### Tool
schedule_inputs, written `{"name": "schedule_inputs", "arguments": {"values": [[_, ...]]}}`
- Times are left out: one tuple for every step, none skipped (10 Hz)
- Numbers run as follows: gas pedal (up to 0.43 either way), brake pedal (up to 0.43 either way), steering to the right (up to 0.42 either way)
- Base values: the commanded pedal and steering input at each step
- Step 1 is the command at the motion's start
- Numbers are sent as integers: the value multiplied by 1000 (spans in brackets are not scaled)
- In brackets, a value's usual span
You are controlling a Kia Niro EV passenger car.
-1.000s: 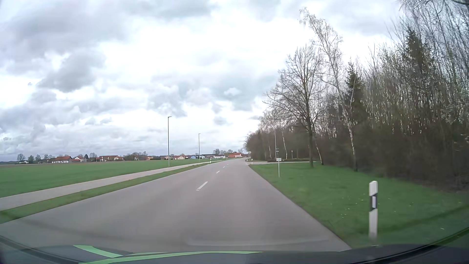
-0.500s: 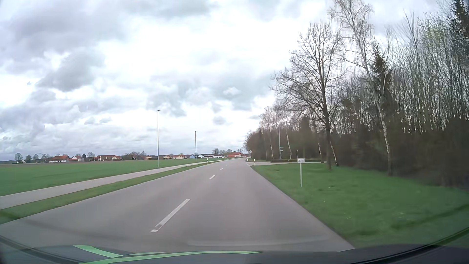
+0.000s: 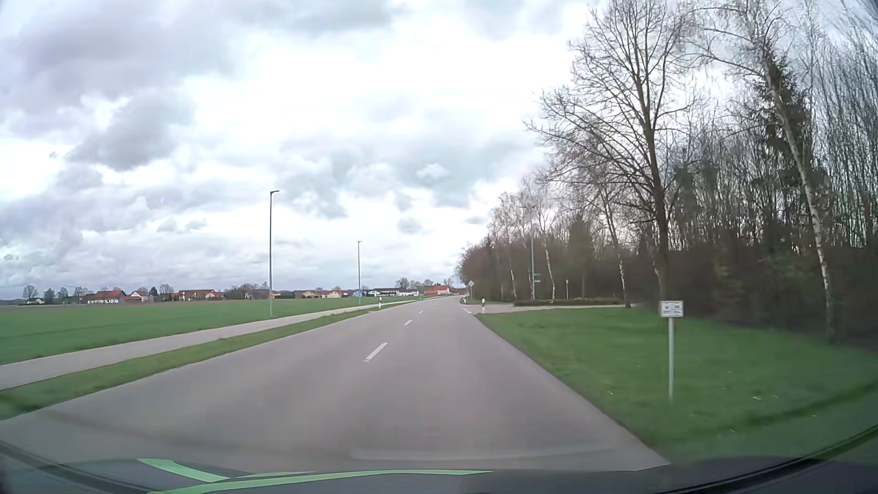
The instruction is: Follow the waypoints while adhering to traffic rules and regulations
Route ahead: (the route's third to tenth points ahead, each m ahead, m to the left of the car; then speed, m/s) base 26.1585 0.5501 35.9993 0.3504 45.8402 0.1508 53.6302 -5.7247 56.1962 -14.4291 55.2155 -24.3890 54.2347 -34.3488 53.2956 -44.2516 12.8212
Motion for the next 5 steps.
{"name": "schedule_inputs", "arguments": {"values": [[0,159,2],[0,165,2],[0,171,2],[0,171,2],[0,171,2]]}}
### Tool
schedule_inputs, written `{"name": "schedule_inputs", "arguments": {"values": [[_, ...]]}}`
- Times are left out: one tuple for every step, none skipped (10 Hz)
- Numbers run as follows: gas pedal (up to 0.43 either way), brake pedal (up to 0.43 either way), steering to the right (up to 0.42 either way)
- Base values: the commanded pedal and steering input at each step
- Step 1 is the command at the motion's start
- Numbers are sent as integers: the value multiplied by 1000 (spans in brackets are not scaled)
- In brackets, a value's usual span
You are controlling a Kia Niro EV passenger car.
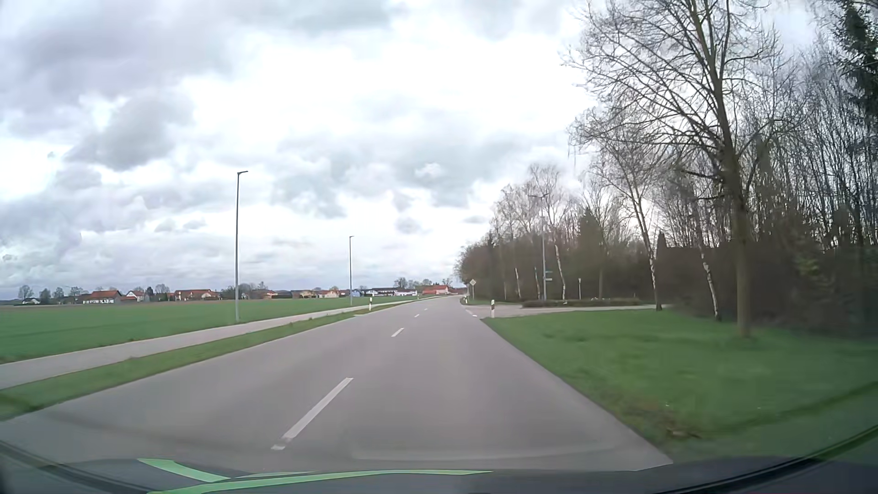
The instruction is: Follow the waypoints while adhering to traffic rules and regulations
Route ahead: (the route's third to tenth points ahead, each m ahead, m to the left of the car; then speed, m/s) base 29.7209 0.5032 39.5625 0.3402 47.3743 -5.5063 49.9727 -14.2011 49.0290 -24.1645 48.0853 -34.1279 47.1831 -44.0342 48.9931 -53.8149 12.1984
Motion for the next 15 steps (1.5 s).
{"name": "schedule_inputs", "arguments": {"values": [[0,177,2],[0,177,1],[0,177,1],[0,177,1],[0,177,1],[0,177,1],[0,177,1],[0,183,1],[0,189,1],[0,195,1],[0,201,1],[0,207,1],[0,207,1],[0,213,2],[0,220,3]]}}
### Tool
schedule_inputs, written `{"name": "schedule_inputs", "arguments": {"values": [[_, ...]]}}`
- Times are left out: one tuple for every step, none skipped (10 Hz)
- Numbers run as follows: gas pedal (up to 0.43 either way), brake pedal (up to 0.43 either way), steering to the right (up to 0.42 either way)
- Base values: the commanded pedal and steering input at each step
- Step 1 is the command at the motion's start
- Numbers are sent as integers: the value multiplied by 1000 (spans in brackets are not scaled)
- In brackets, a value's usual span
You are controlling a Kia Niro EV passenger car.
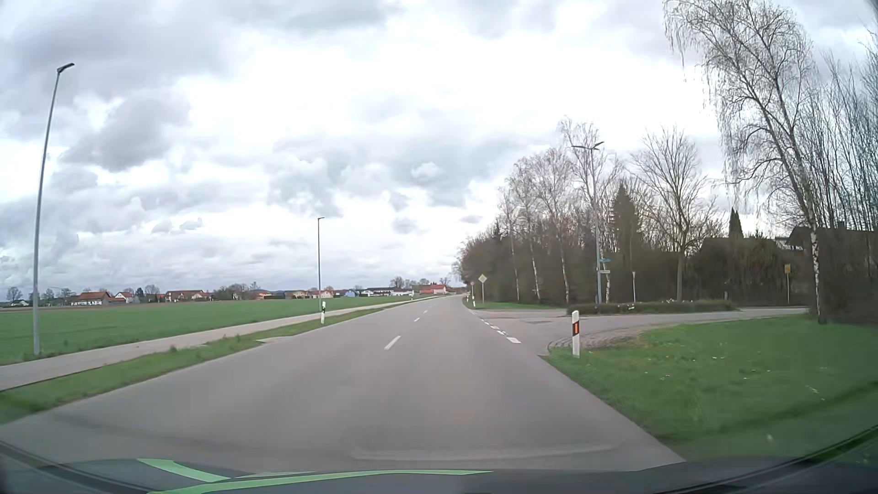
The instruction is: Follow the waypoints while adhering to traffic rules and regulations
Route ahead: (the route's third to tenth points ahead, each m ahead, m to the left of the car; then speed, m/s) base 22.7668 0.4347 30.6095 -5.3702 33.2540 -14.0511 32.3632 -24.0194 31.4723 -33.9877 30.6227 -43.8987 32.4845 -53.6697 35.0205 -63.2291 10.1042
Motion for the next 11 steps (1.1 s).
{"name": "schedule_inputs", "arguments": {"values": [[0,220,4],[0,220,7],[0,226,11],[0,226,13],[0,226,18],[0,226,24],[0,226,33],[0,226,43],[0,226,55],[0,220,66],[0,220,77]]}}
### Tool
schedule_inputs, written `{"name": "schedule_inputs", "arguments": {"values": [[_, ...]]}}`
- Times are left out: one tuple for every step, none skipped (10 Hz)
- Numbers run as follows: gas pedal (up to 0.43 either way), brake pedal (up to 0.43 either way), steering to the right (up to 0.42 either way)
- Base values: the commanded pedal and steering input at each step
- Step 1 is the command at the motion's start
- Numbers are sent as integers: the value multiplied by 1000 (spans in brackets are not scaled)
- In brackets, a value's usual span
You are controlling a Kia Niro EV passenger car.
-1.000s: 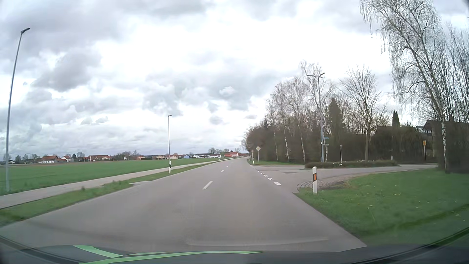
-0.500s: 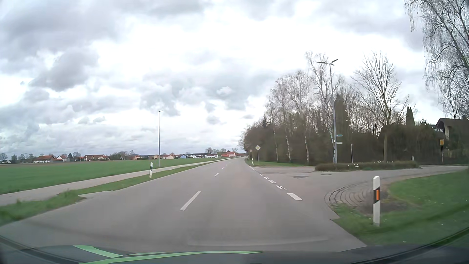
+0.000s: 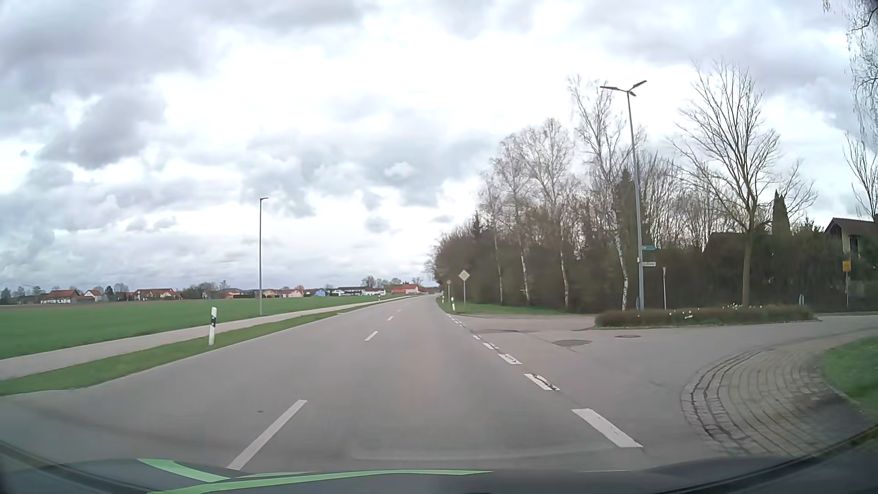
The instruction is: Follow the waypoints while adhering to traffic rules and regulations
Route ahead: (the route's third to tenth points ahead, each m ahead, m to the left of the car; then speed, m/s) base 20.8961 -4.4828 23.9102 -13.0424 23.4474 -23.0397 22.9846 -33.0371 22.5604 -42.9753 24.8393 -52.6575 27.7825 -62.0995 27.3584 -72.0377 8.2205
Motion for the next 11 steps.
{"name": "schedule_inputs", "arguments": {"values": [[0,213,94],[0,213,112],[0,220,130],[0,213,155],[0,207,180],[0,201,193],[0,189,206],[0,177,220],[0,171,235],[0,165,251],[0,152,273]]}}
